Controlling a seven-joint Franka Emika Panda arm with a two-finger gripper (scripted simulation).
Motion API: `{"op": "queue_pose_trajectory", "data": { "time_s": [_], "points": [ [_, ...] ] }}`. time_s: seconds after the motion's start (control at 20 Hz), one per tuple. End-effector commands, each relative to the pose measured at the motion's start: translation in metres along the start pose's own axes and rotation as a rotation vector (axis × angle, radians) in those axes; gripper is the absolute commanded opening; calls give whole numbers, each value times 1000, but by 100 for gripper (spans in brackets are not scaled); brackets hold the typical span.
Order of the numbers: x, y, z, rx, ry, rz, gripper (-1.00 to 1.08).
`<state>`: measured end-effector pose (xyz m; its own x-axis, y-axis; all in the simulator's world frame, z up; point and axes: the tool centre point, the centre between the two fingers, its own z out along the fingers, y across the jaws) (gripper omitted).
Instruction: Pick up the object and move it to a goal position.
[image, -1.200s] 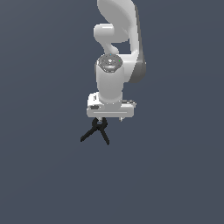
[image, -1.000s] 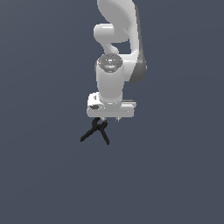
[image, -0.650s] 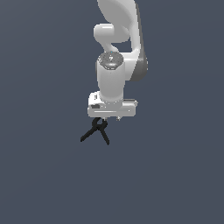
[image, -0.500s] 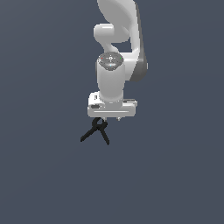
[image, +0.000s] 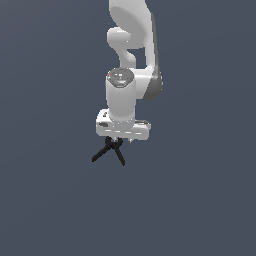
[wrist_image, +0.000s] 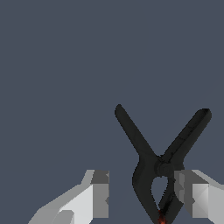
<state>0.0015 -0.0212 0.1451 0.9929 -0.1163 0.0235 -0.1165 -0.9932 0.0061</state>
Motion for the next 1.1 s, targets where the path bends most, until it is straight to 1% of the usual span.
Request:
{"op": "queue_pose_trajectory", "data": {
  "time_s": [0.0,0.25,0.65,0.85,1.05],
  "points": [
    [3,9,10,-8,14,57,28],
    [9,35,35,-30,57,206,28],
    [15,84,73,-76,146,457,28],
    [16,102,84,-93,184,542,28],
    [17,115,91,-105,212,600,28]
  ]
}}
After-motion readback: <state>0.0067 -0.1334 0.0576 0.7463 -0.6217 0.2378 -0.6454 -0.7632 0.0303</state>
